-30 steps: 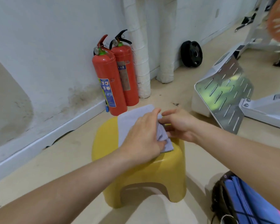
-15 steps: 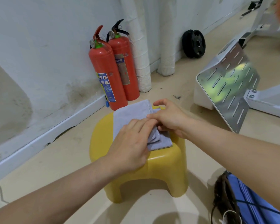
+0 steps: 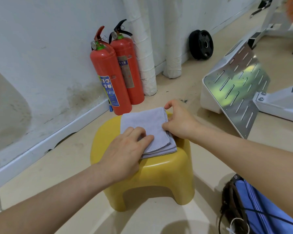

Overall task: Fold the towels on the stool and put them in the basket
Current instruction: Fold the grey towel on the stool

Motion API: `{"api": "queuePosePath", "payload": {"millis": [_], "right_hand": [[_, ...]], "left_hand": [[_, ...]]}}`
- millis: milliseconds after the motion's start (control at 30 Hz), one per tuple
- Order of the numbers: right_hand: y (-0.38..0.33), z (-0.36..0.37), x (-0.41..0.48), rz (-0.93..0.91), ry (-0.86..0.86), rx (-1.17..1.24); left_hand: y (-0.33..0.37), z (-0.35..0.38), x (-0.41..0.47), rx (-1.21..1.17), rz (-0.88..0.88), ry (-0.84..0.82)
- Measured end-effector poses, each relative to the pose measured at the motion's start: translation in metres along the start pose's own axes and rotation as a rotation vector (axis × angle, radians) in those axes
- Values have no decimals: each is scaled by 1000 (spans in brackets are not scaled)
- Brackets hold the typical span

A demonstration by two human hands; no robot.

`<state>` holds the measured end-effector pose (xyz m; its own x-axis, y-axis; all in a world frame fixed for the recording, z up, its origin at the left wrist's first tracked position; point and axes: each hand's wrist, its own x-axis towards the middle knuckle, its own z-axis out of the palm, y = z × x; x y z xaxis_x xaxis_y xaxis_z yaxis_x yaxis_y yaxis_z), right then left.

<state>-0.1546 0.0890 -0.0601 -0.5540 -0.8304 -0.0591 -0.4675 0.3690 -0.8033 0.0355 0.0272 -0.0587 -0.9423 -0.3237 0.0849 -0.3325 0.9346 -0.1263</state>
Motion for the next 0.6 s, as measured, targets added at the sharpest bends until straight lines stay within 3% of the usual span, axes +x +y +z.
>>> {"api": "queuePosePath", "payload": {"millis": [267, 333, 400, 467, 500, 600], "right_hand": [[-2, 3, -2, -218, 51, -362], [-8, 1, -3, -274, 57, -566], [-16, 4, -5, -394, 84, -711], [-21, 13, -10, -535, 82, -681], [-19, 19, -13, -581, 57, -634], [-6, 31, -21, -490, -134, -554]], "left_hand": [[17, -20, 0, -88, 17, -245], [19, -26, -1, -229, 66, -230], [10, -29, 4, -321, 98, -63], [-6, -24, 11, -228, 114, 131], [-13, -17, 13, -169, 115, 143], [-27, 11, 11, -147, 29, -98]]}}
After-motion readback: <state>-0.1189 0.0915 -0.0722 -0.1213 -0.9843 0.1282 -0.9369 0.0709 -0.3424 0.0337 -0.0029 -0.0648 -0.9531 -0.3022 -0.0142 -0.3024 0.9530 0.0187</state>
